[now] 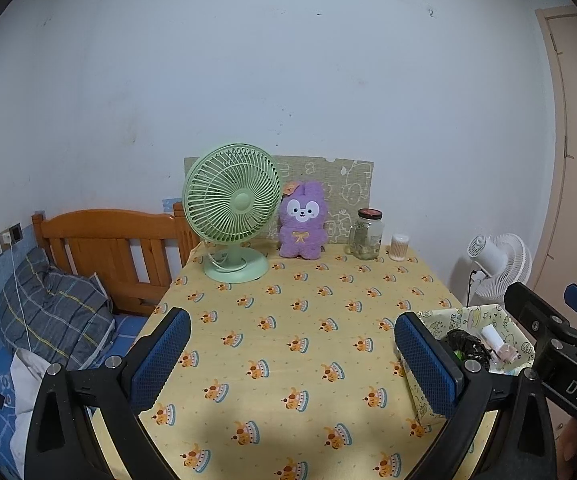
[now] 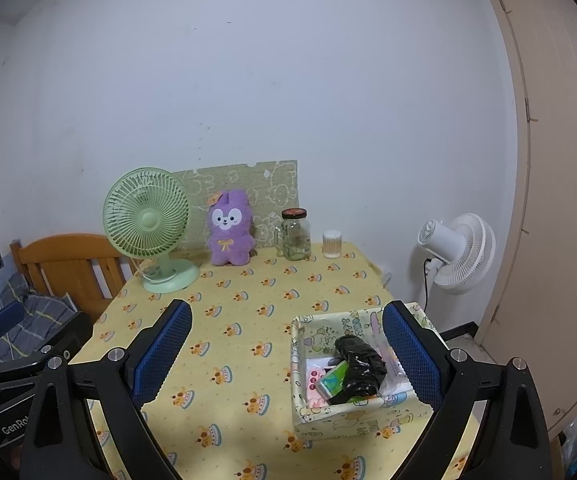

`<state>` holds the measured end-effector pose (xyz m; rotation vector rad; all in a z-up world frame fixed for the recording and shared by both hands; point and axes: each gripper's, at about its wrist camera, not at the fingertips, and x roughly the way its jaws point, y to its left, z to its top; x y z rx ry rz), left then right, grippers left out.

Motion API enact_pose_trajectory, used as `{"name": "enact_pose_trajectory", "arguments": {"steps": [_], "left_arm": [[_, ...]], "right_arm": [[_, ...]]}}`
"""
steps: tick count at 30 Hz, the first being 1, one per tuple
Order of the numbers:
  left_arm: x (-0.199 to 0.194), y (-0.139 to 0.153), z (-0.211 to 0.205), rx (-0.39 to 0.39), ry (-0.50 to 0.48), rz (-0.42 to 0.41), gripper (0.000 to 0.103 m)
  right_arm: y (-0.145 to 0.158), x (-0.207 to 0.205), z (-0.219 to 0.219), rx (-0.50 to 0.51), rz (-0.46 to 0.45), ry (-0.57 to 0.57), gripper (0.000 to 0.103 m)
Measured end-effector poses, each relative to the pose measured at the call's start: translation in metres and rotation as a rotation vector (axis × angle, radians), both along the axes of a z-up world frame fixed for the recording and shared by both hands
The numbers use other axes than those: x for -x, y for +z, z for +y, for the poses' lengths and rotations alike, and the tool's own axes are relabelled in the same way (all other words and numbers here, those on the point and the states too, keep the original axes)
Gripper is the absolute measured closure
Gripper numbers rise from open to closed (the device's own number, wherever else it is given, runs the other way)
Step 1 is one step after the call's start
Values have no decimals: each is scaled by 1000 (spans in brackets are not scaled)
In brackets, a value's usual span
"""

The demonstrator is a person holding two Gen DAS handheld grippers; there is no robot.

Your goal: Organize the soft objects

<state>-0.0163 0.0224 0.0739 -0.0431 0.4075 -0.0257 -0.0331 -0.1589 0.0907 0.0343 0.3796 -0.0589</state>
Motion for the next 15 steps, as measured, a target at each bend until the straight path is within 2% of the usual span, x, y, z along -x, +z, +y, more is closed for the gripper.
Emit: {"name": "enact_pose_trajectory", "arguments": {"steps": [15], "left_arm": [[1,0,0,-2,0,-2,0]], "right_arm": [[0,2,-1,-5,-4,-2,5]]}}
